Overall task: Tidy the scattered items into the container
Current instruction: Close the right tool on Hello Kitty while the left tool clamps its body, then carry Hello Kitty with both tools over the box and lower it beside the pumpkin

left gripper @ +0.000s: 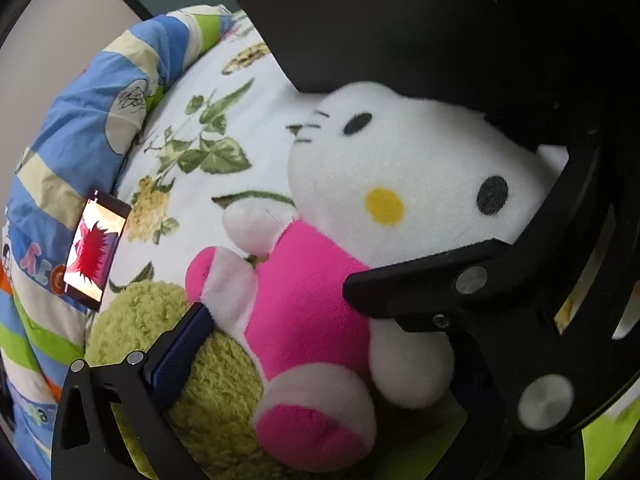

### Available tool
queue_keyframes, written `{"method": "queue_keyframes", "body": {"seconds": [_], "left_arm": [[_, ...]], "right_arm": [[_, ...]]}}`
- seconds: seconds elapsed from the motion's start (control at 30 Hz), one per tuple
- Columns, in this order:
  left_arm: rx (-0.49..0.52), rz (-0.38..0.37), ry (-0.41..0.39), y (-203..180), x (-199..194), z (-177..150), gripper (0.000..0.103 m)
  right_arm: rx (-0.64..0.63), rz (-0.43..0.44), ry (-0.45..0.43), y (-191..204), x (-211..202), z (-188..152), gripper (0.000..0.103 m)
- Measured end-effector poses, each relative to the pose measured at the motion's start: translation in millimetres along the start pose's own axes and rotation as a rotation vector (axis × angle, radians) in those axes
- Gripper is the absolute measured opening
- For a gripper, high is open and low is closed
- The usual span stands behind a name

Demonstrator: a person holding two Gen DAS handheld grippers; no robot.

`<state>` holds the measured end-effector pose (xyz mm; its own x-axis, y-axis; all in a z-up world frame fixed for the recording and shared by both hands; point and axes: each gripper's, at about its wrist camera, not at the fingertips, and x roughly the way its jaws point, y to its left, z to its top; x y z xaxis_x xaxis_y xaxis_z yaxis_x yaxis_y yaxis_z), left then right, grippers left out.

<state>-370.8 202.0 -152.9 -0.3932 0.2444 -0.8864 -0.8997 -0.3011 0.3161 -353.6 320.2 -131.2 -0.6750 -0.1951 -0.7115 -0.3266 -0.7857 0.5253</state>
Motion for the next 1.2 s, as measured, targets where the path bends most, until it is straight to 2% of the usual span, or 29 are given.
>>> {"method": "queue_keyframes", "body": {"seconds": [0.1,0.27,0.37,0.43,0.6,0.8,0.93,1.2], "left_arm": [[-0.003,0.016,-0.033,-4.0,0.3,-2.7,0.102],[-0.007,0.005,-0.069,-9.4,1.1,-1.0,0.100],[-0.009,0.035,-0.090,-14.5,-3.0,-1.7,0.089],[-0.012,0.052,-0.097,-19.6,-9.1,-2.4,0.078],[-0.050,0.058,-0.101,-26.1,-23.8,-3.8,0.067],[-0.018,0.091,-0.138,-39.5,-53.4,5.3,0.066],[0.034,0.140,-0.159,-50.9,-77.9,12.7,0.066],[0.068,0.217,-0.178,-69.0,-118.0,21.9,0.066]], "right_arm": [[-0.009,0.009,-0.018,0.6,-1.0,-0.6,0.102],[-0.005,0.003,-0.033,-0.5,-6.3,-4.2,0.092],[0.001,0.003,-0.044,-1.4,-11.6,-6.7,0.084],[0.008,0.005,-0.050,-1.4,-15.5,-8.0,0.082],[0.006,0.016,-0.063,1.8,-30.6,-11.7,0.078],[-0.018,0.016,-0.111,7.0,-63.3,-13.7,0.077],[0.006,0.059,-0.136,5.0,-88.8,-11.9,0.077],[-0.016,0.108,-0.187,17.7,-136.5,-20.8,0.077]]}}
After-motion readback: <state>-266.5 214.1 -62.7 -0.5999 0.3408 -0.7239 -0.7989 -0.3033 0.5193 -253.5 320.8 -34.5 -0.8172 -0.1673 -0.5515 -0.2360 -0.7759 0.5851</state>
